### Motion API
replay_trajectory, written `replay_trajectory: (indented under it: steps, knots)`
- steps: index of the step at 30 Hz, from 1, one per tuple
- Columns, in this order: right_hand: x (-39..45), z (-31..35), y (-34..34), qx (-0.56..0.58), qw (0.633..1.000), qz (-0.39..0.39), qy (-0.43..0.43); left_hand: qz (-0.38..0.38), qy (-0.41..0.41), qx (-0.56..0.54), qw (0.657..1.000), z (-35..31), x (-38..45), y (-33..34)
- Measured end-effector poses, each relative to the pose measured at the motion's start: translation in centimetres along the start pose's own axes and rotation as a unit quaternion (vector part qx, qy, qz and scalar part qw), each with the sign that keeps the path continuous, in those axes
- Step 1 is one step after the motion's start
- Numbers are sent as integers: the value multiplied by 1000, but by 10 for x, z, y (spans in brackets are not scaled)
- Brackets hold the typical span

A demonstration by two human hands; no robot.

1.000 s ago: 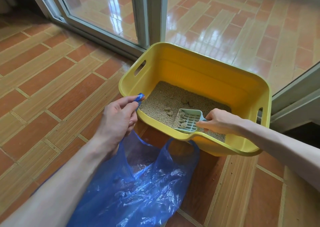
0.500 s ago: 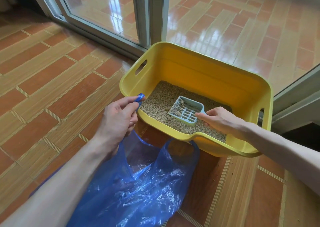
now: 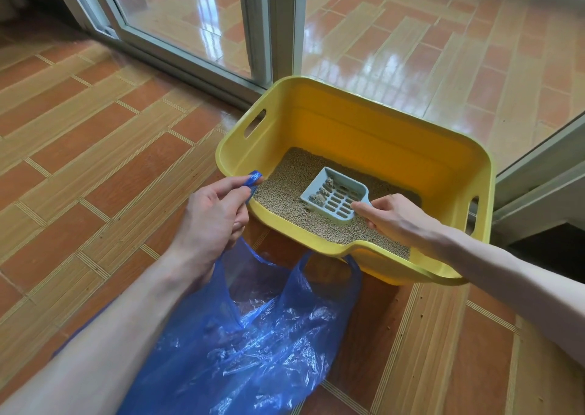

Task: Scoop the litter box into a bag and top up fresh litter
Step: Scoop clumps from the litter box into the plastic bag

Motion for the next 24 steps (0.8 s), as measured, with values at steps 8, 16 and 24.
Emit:
replay_trajectory:
  steps: [8, 16, 24]
  knots:
    - [0, 1, 1, 5, 1000, 4, -4, -1, -4, -2, 1000, 1, 0, -2]
    - [-4, 4, 0, -2, 1000, 3, -13, -3, 1, 5, 1000, 0, 1, 0]
    - [-5, -2, 0, 19, 1000, -3, 20, 0, 5, 8, 1000, -1, 0, -1]
Point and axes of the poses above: each hand's wrist, its own x-axis towards the middle knuckle, its own y-axis out of the palm, z = x × y, the point moved 9 cm from there along x, towards the middle knuckle, and after that the axes turned 8 degrees about -y, right-handed, at the moved point
